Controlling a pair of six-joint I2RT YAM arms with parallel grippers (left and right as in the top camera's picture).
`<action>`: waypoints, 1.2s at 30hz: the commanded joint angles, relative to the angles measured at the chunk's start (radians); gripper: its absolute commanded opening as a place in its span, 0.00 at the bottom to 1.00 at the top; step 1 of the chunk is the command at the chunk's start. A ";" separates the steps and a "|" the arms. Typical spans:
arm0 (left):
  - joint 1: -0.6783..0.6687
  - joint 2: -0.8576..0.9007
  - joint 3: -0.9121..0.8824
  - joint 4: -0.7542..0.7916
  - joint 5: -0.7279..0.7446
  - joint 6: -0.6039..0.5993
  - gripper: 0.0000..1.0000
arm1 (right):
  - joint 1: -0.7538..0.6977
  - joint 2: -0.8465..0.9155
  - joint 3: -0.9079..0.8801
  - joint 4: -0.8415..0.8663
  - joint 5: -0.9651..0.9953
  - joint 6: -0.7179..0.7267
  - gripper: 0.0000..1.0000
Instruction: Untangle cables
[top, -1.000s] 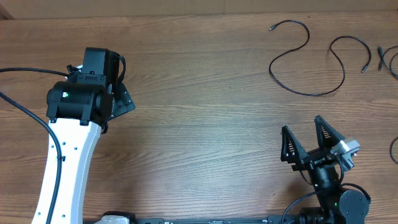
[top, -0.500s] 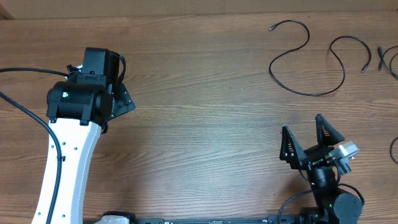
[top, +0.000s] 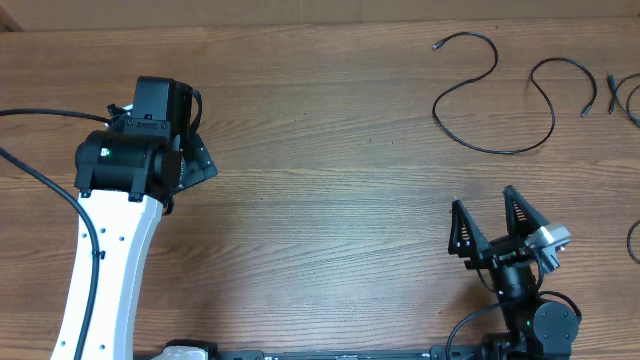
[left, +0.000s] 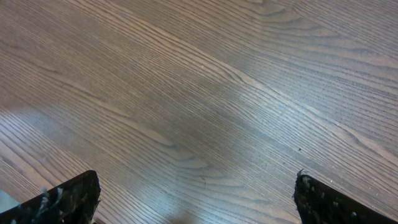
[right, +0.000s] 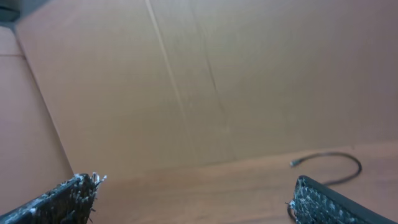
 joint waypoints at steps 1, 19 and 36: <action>0.000 0.003 -0.003 0.000 -0.013 -0.016 1.00 | -0.002 -0.008 -0.010 -0.035 0.011 -0.005 1.00; 0.000 0.003 -0.003 0.000 -0.013 -0.016 0.99 | -0.002 -0.008 -0.011 -0.233 0.060 -0.005 1.00; 0.000 0.003 -0.003 0.000 -0.013 -0.016 0.99 | -0.002 -0.008 -0.011 -0.249 0.105 -0.135 1.00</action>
